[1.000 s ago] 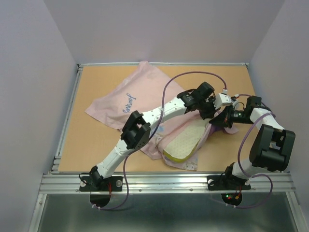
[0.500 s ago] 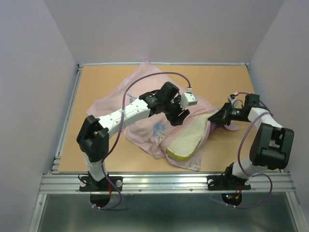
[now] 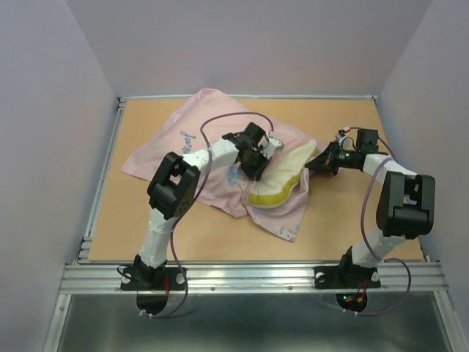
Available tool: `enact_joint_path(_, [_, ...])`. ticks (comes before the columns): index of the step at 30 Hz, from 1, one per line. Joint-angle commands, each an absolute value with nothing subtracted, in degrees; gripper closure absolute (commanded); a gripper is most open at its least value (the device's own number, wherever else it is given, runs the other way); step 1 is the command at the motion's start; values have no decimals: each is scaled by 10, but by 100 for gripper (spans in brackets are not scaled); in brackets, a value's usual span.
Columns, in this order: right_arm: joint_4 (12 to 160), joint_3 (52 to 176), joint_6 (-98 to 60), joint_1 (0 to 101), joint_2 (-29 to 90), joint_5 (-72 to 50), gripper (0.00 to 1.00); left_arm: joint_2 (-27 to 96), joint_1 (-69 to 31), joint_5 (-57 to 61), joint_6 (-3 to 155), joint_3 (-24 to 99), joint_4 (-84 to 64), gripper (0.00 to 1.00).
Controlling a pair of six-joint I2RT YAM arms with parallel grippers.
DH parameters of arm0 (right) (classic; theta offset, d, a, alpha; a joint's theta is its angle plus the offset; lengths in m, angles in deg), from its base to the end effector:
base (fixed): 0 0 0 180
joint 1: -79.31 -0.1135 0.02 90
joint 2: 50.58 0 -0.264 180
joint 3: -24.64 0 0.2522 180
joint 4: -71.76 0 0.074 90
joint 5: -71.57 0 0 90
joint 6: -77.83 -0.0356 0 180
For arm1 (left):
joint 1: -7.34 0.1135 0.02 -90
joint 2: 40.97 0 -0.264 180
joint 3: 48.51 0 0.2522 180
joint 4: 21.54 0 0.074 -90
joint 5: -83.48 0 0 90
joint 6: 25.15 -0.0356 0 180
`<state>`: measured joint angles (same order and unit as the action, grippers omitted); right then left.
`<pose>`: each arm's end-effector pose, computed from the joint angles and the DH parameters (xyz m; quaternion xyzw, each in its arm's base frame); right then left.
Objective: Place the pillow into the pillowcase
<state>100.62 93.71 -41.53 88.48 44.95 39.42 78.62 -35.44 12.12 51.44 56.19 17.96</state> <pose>0.3248 -0.0219 0.1875 0.1396 0.8363 0.5003 0.1759 0.3276 -0.3186 0.1907 0.4861 0.8055 -0.2256 0.2528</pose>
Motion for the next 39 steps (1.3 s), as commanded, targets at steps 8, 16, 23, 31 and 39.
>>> enact_joint_path(8, [1242, 1101, -174, 912, 487, 245, 44, 815, -203, 89, 464, 777, 230, 58])
enact_joint_path(16, [1271, 1142, -191, 911, 442, 186, 24, 667, -221, 30, 481, 648, 203, 49])
enact_joint_path(23, [1259, 1124, -238, 905, 372, 229, 28, 596, -267, 18, 506, 542, 213, 46])
enact_joint_path(31, [1092, 1054, -382, 830, 435, 299, 31, 631, -315, -17, 557, 525, 161, 38])
enact_joint_path(39, [957, 1047, -453, 766, 506, 253, 34, 709, -317, -150, 559, 586, 156, 42])
